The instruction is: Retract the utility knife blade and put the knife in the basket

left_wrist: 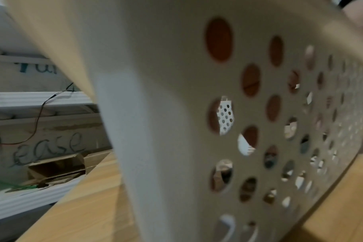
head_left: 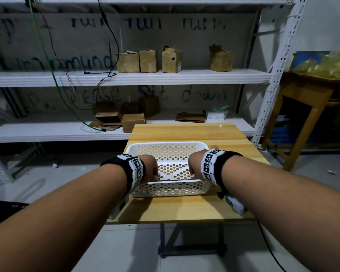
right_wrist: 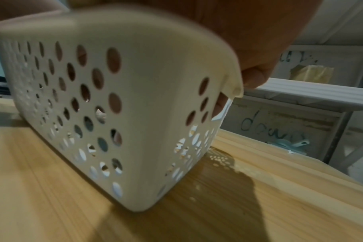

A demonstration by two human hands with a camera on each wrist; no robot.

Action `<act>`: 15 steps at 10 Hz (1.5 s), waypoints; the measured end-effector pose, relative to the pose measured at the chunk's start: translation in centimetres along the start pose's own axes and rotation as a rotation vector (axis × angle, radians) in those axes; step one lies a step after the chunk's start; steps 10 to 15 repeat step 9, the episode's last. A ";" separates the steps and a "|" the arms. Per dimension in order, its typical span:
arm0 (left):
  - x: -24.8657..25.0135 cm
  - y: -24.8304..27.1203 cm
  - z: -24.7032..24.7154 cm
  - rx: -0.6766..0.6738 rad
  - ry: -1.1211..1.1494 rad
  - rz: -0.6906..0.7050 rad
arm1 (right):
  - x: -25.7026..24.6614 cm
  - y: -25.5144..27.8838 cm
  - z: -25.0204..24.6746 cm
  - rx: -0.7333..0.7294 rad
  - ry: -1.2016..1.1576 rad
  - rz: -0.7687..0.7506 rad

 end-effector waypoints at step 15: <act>1.7 22.3 -11.5 0.348 0.306 -0.057 | 0.0 17.9 -12.8 0.397 -0.222 0.086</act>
Point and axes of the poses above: each hand's wrist, its own y-axis away from the middle knuckle, its own z-axis out of the palm, x = y × z, the point moved 6 cm from there along -y, towards the middle knuckle, and after that the axes turned 6 degrees about x, right-handed, at the moved point
